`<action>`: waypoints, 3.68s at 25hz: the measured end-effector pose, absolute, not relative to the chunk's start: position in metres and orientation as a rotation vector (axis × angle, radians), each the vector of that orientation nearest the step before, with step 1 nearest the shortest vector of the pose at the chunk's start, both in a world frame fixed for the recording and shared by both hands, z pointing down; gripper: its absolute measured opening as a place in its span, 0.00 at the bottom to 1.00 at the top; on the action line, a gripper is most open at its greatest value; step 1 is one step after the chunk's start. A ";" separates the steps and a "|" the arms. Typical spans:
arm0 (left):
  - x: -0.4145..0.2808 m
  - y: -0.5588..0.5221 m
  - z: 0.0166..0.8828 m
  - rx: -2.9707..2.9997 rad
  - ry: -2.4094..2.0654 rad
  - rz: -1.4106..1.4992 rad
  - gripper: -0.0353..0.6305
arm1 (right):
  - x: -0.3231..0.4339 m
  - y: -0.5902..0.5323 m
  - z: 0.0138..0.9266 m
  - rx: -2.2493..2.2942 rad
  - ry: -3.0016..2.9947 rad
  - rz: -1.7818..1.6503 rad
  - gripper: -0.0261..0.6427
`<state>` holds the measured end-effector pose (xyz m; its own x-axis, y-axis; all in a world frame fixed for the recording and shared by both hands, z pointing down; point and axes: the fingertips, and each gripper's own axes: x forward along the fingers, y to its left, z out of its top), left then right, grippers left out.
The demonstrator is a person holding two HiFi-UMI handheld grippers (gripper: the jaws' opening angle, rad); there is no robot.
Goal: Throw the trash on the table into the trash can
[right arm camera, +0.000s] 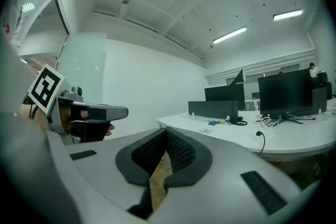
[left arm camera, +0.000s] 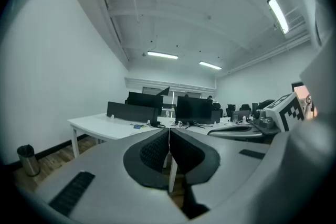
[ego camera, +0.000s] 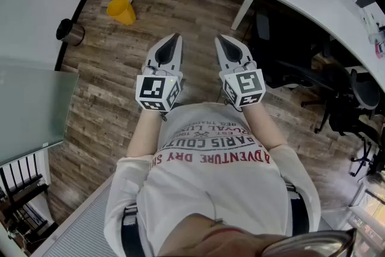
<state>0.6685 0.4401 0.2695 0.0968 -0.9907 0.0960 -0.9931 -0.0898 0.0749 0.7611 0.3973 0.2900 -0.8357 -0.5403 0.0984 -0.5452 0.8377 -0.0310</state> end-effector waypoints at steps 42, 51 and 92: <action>0.380 0.163 0.257 2.338 -1.810 -0.033 0.09 | 0.537 0.119 0.329 1.236 -2.628 0.403 0.08; 0.321 0.095 0.283 2.264 -1.780 -0.045 0.09 | 0.495 0.050 0.346 1.210 -2.588 0.389 0.08; 0.323 -0.216 0.434 1.827 -1.800 0.210 0.09 | 0.443 -0.261 0.577 0.502 -2.077 0.450 0.38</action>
<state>0.3232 -0.2162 0.4336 0.0861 -0.8714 0.4829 -0.9591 0.0587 0.2768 0.4434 -0.2612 0.5771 -0.4920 -0.1755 0.8527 -0.5127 0.8500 -0.1208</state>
